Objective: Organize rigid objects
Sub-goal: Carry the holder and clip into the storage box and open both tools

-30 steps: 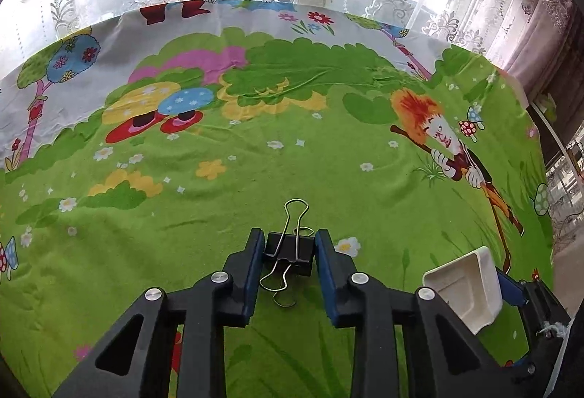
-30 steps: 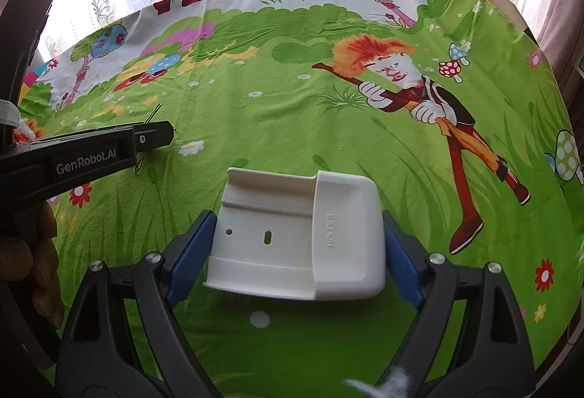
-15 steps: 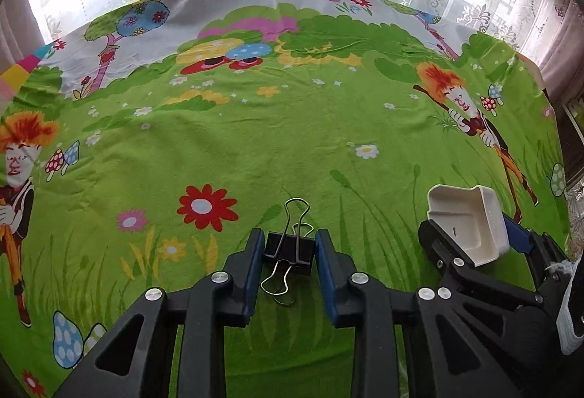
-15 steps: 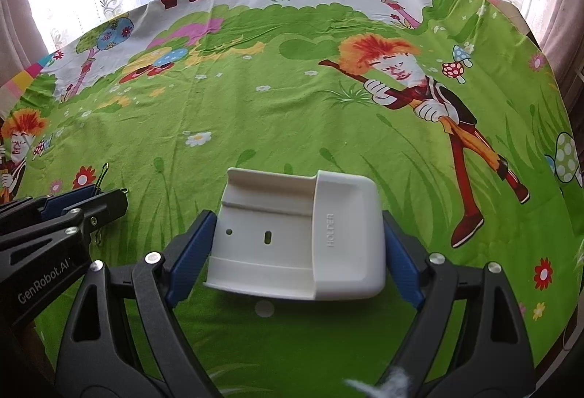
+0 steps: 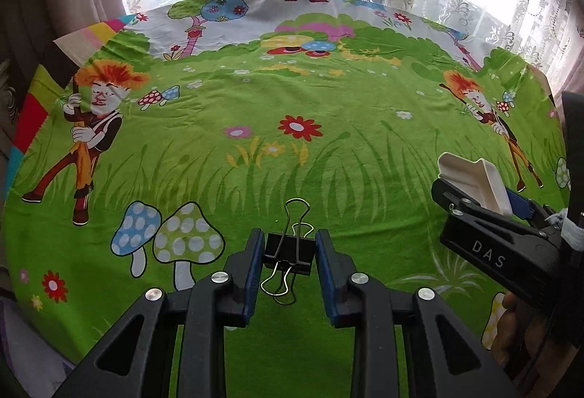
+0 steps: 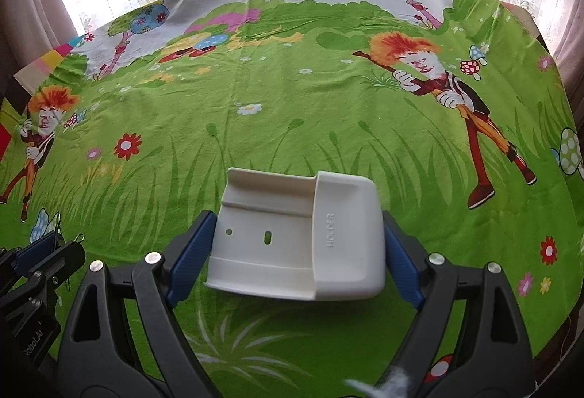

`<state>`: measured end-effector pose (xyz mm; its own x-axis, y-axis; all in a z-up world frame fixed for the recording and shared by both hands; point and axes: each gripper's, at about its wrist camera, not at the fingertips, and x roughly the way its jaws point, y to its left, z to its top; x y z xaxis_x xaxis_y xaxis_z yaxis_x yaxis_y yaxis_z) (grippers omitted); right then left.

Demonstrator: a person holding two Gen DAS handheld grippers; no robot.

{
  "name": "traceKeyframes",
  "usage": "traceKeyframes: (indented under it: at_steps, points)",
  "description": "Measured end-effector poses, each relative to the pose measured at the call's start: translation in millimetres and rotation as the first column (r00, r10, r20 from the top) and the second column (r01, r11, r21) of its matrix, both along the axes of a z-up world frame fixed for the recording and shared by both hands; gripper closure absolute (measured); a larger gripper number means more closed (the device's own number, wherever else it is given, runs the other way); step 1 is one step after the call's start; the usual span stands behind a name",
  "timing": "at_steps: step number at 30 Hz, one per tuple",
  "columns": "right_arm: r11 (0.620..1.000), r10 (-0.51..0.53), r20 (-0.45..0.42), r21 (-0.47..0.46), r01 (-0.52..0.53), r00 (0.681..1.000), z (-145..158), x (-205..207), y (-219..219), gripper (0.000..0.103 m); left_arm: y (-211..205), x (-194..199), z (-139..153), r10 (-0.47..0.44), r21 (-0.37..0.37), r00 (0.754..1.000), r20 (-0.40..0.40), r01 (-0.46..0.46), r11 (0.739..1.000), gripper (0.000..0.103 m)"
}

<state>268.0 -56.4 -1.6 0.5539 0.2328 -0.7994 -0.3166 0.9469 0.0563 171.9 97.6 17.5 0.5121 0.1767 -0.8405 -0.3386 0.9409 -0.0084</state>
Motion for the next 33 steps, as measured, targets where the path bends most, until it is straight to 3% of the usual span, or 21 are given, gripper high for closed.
traceKeyframes:
  at_steps: [17, 25, 33]
  points:
    - [0.973, 0.22, 0.045, 0.053, -0.223, 0.974, 42, -87, 44, 0.014, 44, -108, 31, 0.171, -0.022, 0.981, 0.088, -0.169, 0.985, 0.073]
    - [0.938, 0.339, 0.057, 0.054, -0.342, 0.939, 57, -135, 69, 0.014, 73, -170, 28, 0.271, -0.037, 0.958, 0.091, -0.269, 0.962, 0.073]
    - [0.88, 0.47, 0.054, 0.046, -0.472, 0.881, 63, -192, 103, 0.014, 101, -236, 25, 0.38, -0.029, 0.919, 0.102, -0.379, 0.925, 0.073]
